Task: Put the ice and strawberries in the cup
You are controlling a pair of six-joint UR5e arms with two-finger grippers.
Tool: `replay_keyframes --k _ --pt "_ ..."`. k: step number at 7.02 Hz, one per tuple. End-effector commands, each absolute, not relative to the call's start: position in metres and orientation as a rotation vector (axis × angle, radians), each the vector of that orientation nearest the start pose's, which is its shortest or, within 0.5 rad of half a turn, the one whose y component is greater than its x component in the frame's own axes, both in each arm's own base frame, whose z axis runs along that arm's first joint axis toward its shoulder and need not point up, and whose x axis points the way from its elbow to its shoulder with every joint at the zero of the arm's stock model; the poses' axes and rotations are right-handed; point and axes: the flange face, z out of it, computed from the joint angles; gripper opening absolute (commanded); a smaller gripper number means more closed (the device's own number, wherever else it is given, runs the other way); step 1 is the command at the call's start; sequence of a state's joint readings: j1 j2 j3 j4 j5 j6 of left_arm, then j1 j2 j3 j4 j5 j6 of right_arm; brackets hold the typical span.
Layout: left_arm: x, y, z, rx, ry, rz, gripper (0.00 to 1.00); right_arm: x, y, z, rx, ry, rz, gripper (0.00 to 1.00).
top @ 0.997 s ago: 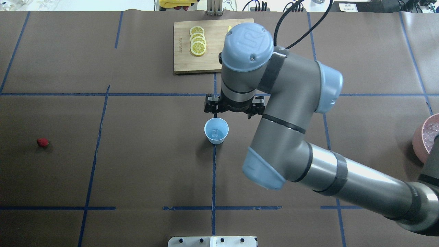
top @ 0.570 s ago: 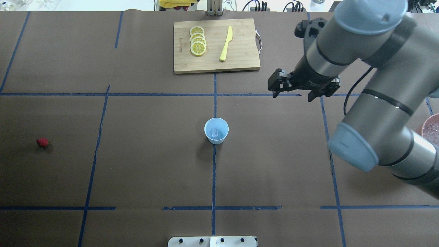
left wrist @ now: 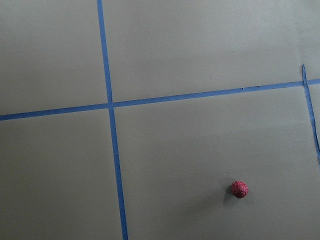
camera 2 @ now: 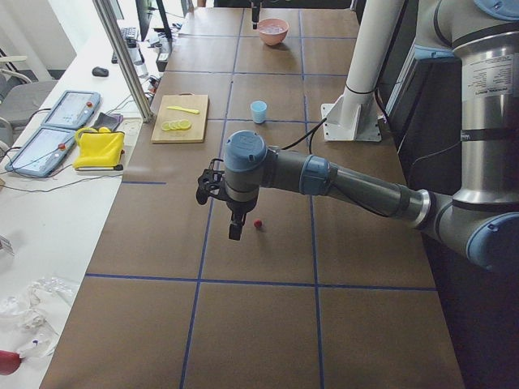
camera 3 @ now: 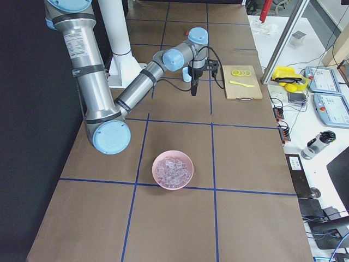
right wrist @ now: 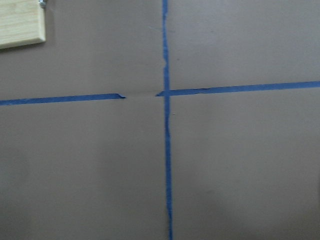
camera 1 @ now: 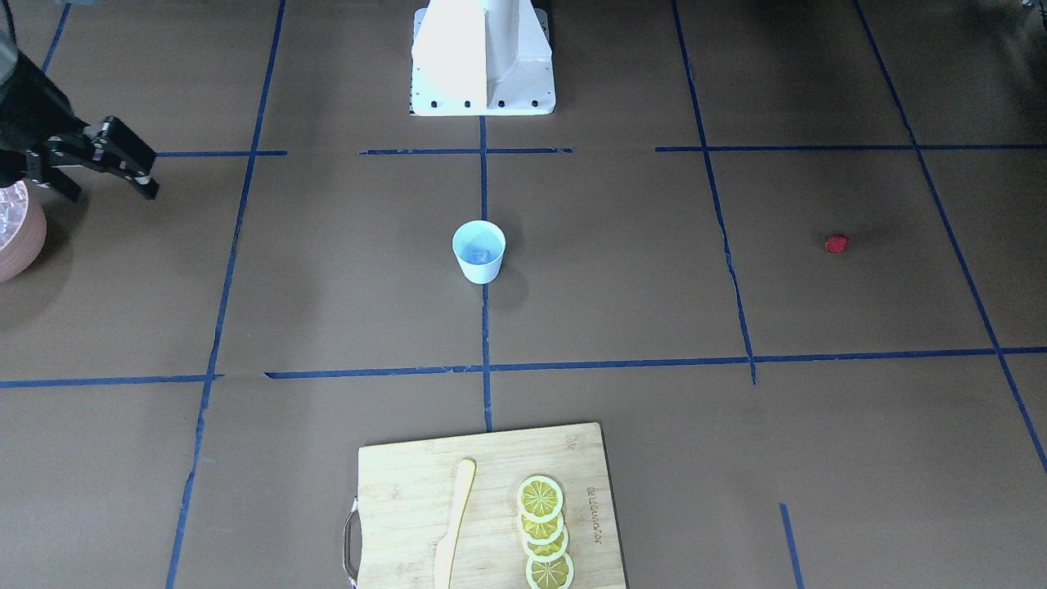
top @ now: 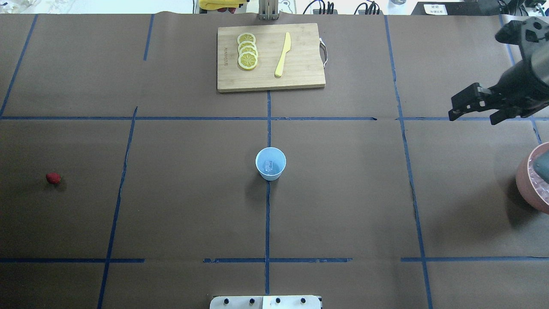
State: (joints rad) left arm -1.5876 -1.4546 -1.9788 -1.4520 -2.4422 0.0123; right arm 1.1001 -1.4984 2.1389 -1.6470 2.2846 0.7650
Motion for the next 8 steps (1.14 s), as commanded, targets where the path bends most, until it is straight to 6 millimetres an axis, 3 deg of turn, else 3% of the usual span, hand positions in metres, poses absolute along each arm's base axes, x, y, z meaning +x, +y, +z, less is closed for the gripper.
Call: replay_keyframes --k 1,4,5,8 --pt "-0.064 -0.435 0.516 0.177 0.867 0.071 1.0 -0.095 -0.411 0.442 0.062 -0.914 0.083 0.99" --pt "-0.064 -0.434 0.517 0.175 0.867 0.069 1.0 -0.046 -0.372 0.537 0.03 -0.822 -0.004 0.99" --pt "-0.064 -0.434 0.517 0.175 0.867 0.069 1.0 -0.033 -0.371 0.562 0.037 -0.806 -0.046 0.99" --pt "-0.062 -0.435 0.518 0.171 0.869 0.071 1.0 -0.027 -0.377 0.625 0.052 -0.697 -0.072 0.99"
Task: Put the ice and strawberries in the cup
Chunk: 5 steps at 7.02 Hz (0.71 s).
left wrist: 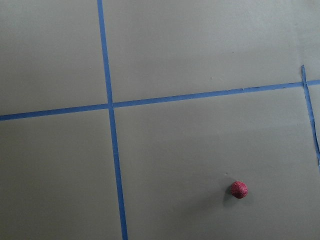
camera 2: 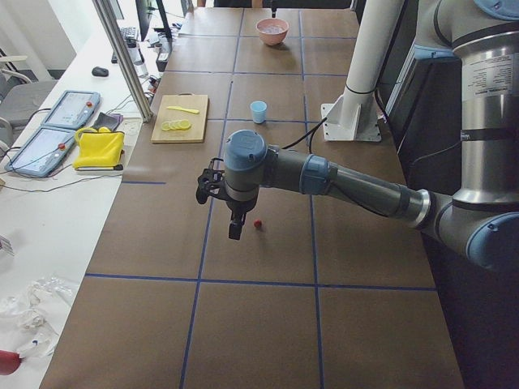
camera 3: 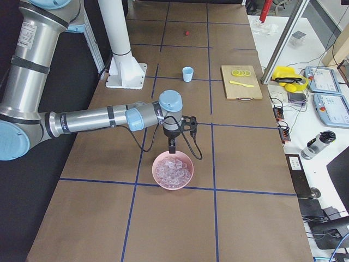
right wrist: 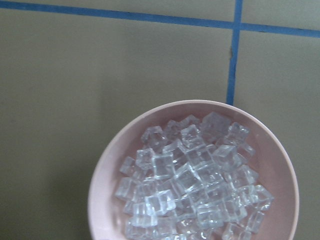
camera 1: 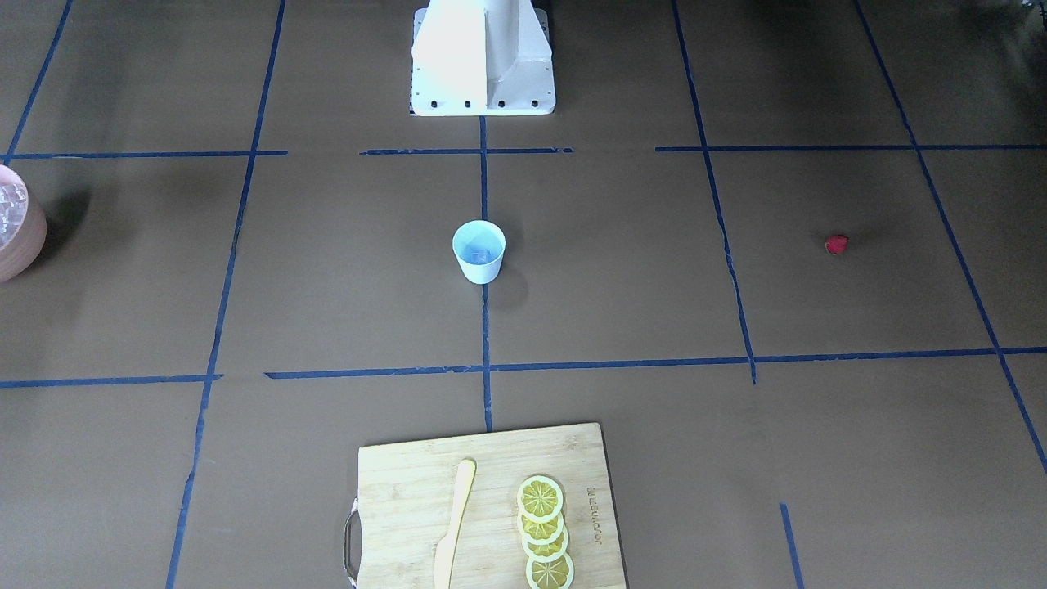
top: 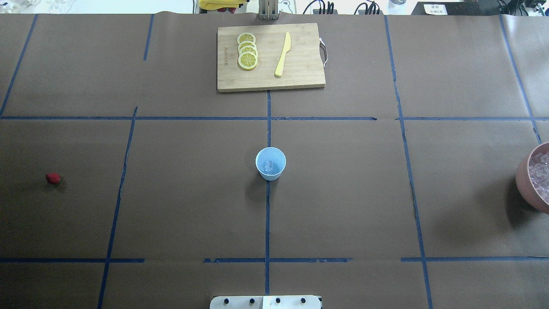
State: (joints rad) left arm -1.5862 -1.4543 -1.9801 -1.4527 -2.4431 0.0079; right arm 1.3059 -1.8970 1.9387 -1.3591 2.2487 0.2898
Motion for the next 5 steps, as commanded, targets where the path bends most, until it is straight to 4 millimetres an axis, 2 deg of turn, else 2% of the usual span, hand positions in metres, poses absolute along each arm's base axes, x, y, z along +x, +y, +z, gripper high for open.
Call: replay_keyframes --k 1,3,4,5 --pt "-0.059 -0.435 0.518 0.168 0.87 0.078 1.0 -0.028 -0.377 0.638 0.034 -0.696 -0.07 0.99" --pt "-0.056 -0.436 0.519 0.163 0.869 0.083 1.0 -0.033 -0.373 0.639 0.001 -0.751 -0.063 0.98" --pt "-0.056 -0.436 0.519 0.163 0.869 0.083 1.0 -0.035 -0.369 0.639 -0.017 -0.777 -0.062 0.96" --pt "-0.056 -0.436 0.519 0.163 0.87 0.082 1.0 -0.039 -0.367 0.642 -0.051 -0.796 -0.041 0.88"
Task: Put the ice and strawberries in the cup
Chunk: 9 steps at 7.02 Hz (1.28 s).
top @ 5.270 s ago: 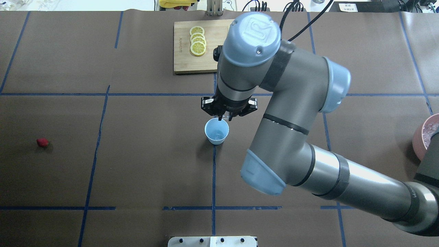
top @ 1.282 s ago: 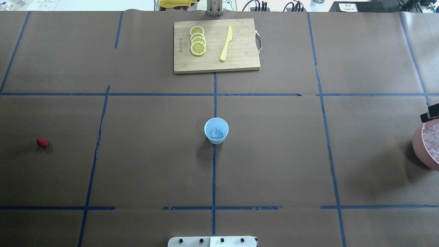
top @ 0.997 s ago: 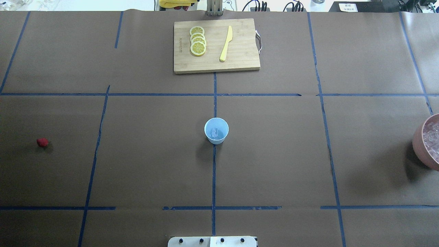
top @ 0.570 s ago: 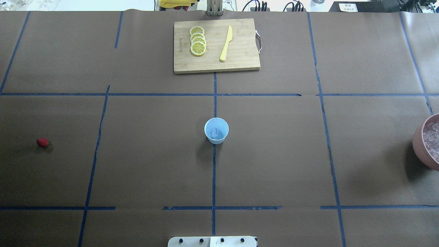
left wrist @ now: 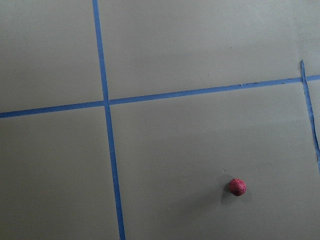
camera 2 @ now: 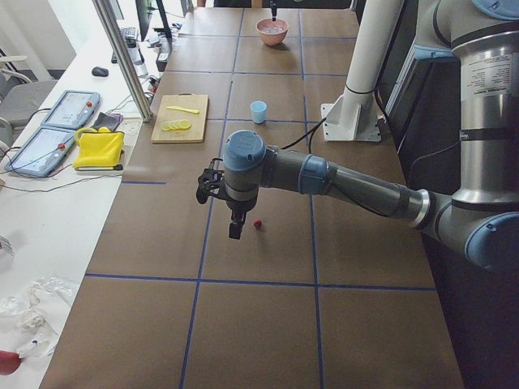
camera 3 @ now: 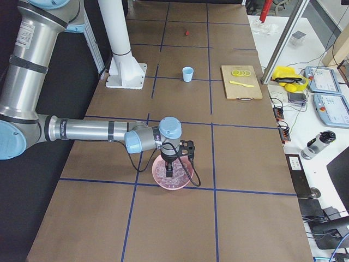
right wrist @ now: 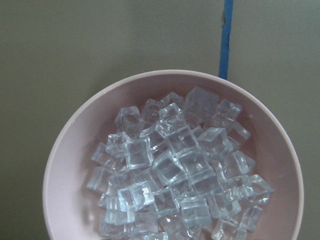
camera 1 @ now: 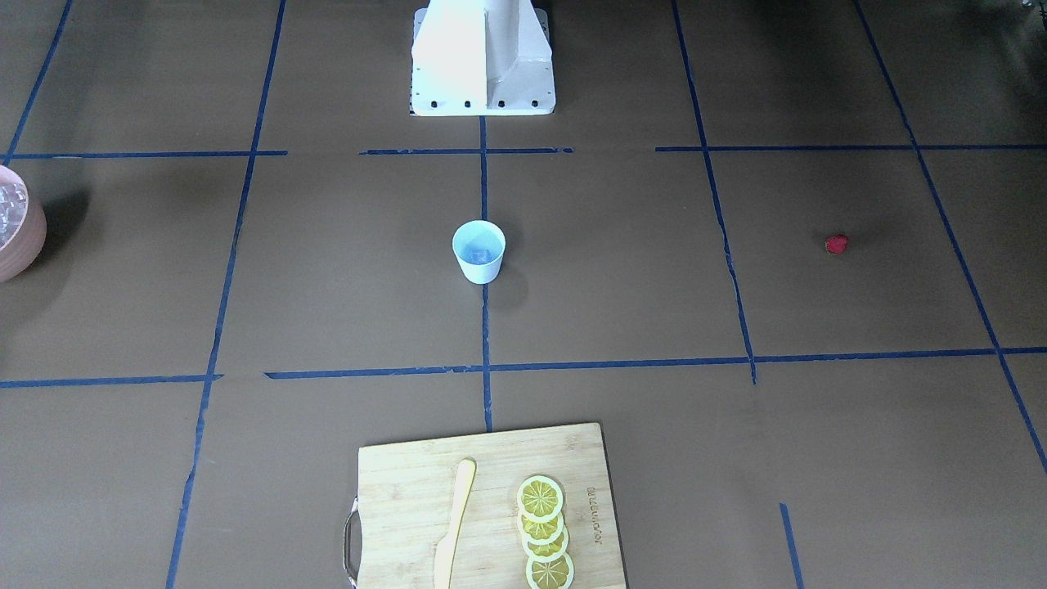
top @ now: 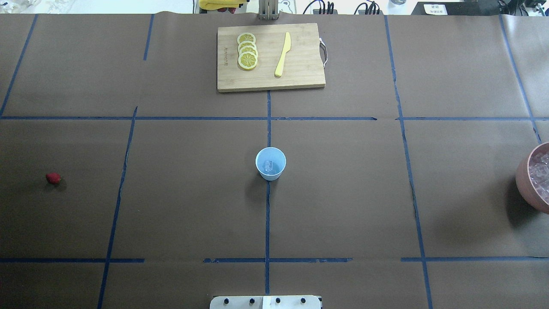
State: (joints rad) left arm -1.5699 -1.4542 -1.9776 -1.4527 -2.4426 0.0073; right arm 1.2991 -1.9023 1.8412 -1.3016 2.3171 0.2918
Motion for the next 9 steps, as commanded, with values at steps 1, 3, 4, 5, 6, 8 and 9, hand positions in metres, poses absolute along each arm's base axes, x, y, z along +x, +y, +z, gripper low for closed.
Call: replay_keyframes --k 1,3,4,5,6,8,9 --pt "-0.056 -0.436 0.519 0.163 0.87 0.084 1.0 -0.051 -0.365 0.645 -0.078 -0.797 -0.043 0.86" --pt "-0.056 -0.436 0.518 0.164 0.87 0.083 1.0 -0.063 -0.365 0.643 -0.104 -0.792 -0.03 0.82" --pt "-0.056 -0.436 0.518 0.165 0.87 0.084 1.0 -0.074 -0.366 0.642 -0.118 -0.781 -0.03 0.81" --pt "-0.056 -0.436 0.518 0.165 0.87 0.084 1.0 -0.074 -0.366 0.642 -0.119 -0.78 -0.03 0.8" --pt "-0.056 -0.436 0.518 0.164 0.87 0.083 1.0 -0.074 -0.364 0.649 -0.132 -0.776 -0.027 0.77" --pt "-0.056 -0.436 0.519 0.163 0.87 0.082 1.0 -0.077 -0.362 0.659 -0.153 -0.767 -0.03 0.72" --pt "-0.056 -0.436 0.518 0.164 0.87 0.083 1.0 -0.078 -0.362 0.659 -0.153 -0.767 -0.033 0.72"
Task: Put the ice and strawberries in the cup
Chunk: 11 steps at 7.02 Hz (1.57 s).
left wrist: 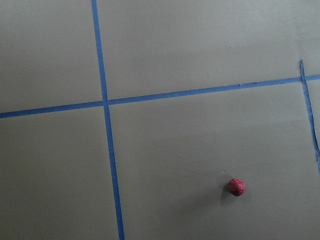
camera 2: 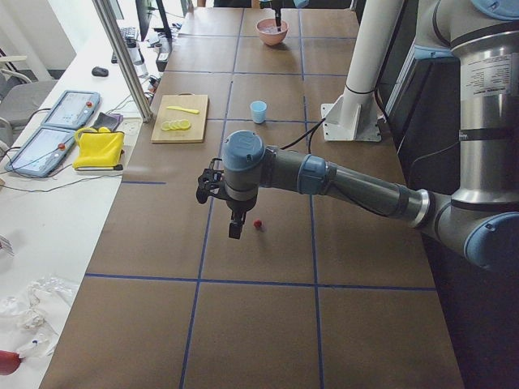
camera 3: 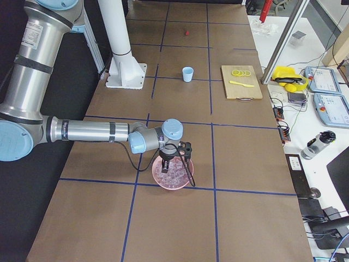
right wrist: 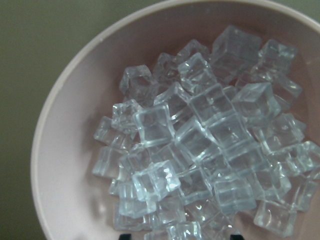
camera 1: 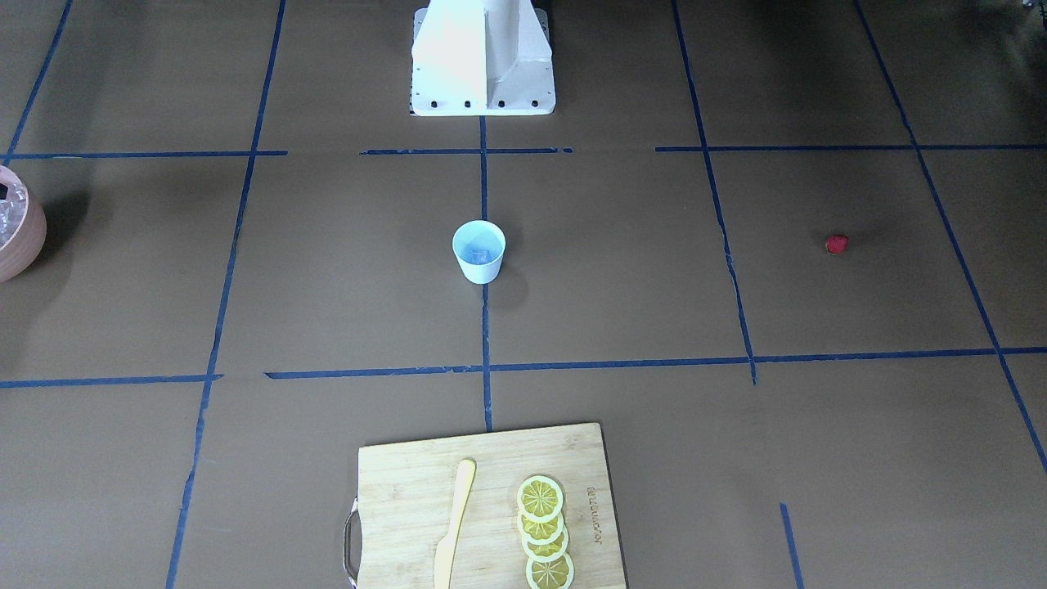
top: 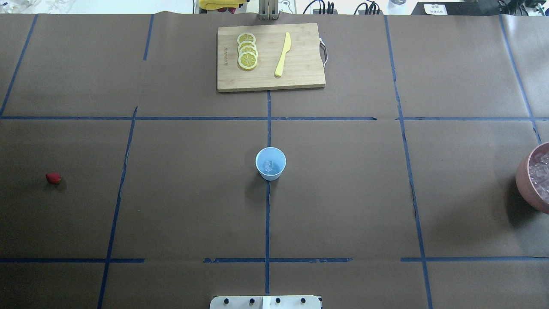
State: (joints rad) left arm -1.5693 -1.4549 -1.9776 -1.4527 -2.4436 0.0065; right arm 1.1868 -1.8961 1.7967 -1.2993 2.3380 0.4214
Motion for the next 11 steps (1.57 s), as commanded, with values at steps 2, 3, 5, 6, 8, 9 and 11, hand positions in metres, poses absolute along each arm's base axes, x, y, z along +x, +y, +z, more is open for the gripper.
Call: replay_keyframes --k 2,3,5,6,8,9,11 --pt "-0.056 -0.436 0.518 0.164 0.87 0.083 1.0 -0.079 -0.36 0.664 -0.165 -0.762 -0.029 0.7" --pt "-0.056 -0.436 0.518 0.164 0.87 0.083 1.0 -0.08 -0.36 0.668 -0.172 -0.759 -0.033 0.7" --pt "-0.056 -0.436 0.518 0.165 0.87 0.084 1.0 -0.083 -0.36 0.668 -0.174 -0.759 -0.038 0.69" --pt "-0.056 -0.436 0.518 0.165 0.87 0.084 1.0 -0.085 -0.361 0.668 -0.174 -0.759 -0.043 0.68" --pt "-0.056 -0.436 0.517 0.166 0.87 0.085 1.0 -0.09 -0.365 0.665 -0.164 -0.75 -0.055 0.67" --pt "-0.056 -0.436 0.518 0.164 0.869 0.083 1.0 -0.092 -0.366 0.667 -0.169 -0.748 -0.059 0.67" --pt "-0.056 -0.436 0.518 0.165 0.87 0.084 1.0 -0.093 -0.366 0.667 -0.168 -0.746 -0.06 0.67"
